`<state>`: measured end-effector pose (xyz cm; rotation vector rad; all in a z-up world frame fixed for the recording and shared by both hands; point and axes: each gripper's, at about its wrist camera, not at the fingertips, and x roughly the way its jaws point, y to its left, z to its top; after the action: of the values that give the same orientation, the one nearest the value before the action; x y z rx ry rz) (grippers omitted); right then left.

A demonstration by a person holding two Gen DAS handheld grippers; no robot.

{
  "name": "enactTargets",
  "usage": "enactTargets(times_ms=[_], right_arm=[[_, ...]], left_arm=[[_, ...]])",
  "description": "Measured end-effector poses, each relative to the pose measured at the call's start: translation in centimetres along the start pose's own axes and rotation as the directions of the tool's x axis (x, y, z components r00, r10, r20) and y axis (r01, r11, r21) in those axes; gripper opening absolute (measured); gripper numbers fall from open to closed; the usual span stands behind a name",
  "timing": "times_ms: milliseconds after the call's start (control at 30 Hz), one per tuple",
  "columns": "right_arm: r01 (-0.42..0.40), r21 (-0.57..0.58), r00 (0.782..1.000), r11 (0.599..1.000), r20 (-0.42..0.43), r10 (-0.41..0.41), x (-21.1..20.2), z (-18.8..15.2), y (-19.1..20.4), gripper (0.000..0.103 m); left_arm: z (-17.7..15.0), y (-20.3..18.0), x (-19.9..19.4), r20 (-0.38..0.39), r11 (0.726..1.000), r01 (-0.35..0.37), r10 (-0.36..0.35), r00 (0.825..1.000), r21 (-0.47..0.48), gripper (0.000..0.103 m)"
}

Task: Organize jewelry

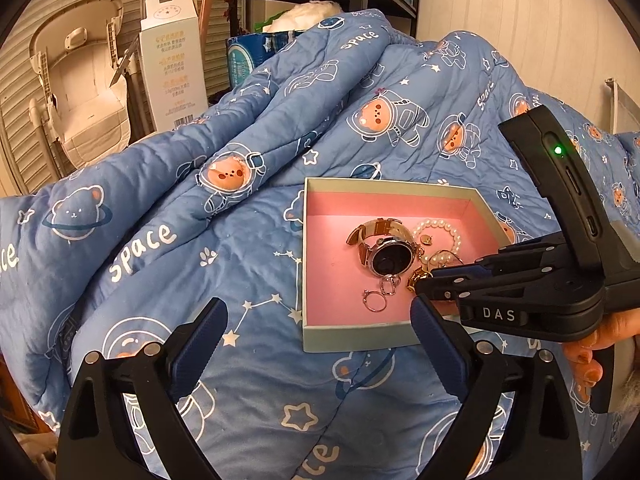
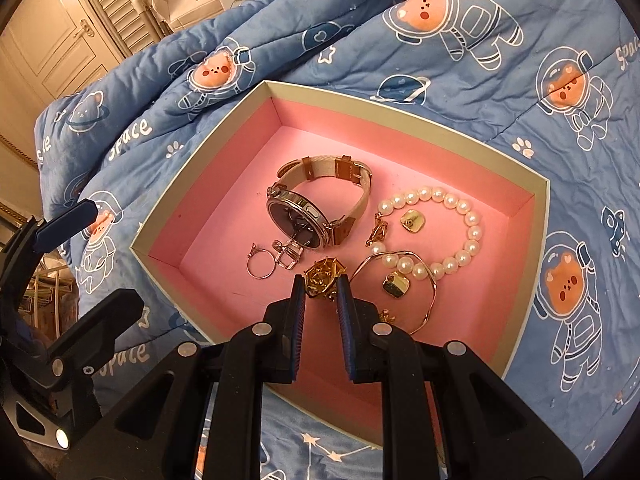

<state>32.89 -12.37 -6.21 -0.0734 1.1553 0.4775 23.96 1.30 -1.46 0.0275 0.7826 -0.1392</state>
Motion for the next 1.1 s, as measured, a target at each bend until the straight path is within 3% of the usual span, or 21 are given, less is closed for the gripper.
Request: enactTargets(times_ms=[167,300,467,567,600,700,800,1100], right_arm=[[-0.003,0.010,1.000,1.000,0.001,0.003,0.1,0.2,-0.1,0.017],[-0.016,0.031,1.000,0.999,0.024,0.015,-0.6,0.2,-0.5,0.034],[-0.014,0.057,0.997,0.998,0.082,0.009,-2.5,-0.3,-1.0,0.037],[-0.003,0.087,0.990,0.996,0.139,-0.009,-4.0,-0.7,-1.4,0.054],[0.005,0.098,0.986,0.995,0.163,-0.020,-4.5,-0.9,-1.6,0.060],[0.060,0.109,0.967,0.992,0.239,-0.085,-6.2,-1.6,-1.7,0.062],[0.118,0.111,0.939,0.987,0.310,-0.148,-7.6,-2.5,-1.4,0.072],[0.180,0.121,0.888,0.976,0.407,-0.214,-9.9,-5.6,-0.2,0.074]], left_arm=[[0.0,0.0,0.0,0.000,1.000,0.001,-0.001,1.000,-0.001,0.091],[-0.1,0.0,-0.1,0.002,1.000,0.005,-0.005,1.000,-0.008,0.092],[-0.4,0.0,-0.3,0.000,1.000,0.007,-0.007,1.000,-0.013,0.092],[-0.6,-0.1,-0.6,0.004,1.000,0.012,-0.012,1.000,-0.018,0.092],[-0.6,-0.2,-0.7,0.007,1.000,0.013,-0.013,1.000,-0.018,0.093],[-0.9,-0.3,-1.2,0.016,1.000,0.007,-0.007,1.000,-0.022,0.095],[-1.1,-0.2,-1.6,0.024,0.999,0.001,0.000,1.000,-0.034,0.095],[-2.8,-0.7,-3.9,0.091,0.999,-0.012,0.017,0.996,-0.051,0.096]])
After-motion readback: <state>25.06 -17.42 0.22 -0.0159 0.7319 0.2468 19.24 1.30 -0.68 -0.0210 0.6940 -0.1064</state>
